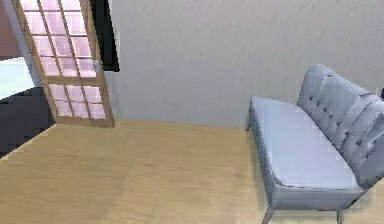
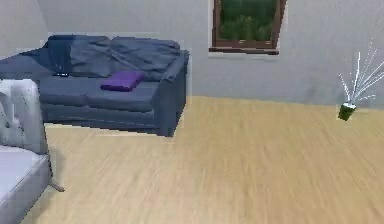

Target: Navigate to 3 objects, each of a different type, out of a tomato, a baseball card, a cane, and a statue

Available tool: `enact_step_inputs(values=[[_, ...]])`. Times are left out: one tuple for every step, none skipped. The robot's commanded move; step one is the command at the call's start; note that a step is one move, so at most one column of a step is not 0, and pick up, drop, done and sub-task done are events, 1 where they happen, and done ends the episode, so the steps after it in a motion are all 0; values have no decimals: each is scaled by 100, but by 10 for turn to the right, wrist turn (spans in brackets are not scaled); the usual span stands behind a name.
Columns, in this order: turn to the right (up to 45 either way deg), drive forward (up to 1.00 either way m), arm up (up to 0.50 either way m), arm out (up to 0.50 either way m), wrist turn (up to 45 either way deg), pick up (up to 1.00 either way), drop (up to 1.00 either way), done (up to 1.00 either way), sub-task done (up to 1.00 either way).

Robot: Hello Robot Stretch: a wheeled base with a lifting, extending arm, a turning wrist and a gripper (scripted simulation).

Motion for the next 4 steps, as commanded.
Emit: enact_step_inputs(values=[[-300,0,0,0,0,0,0,0,0],[0,100,0,0,0,0,0,0,0],[0,55,0,0,0,0,0,0,0],[-240,0,0,0,0,0,0,0,0]])
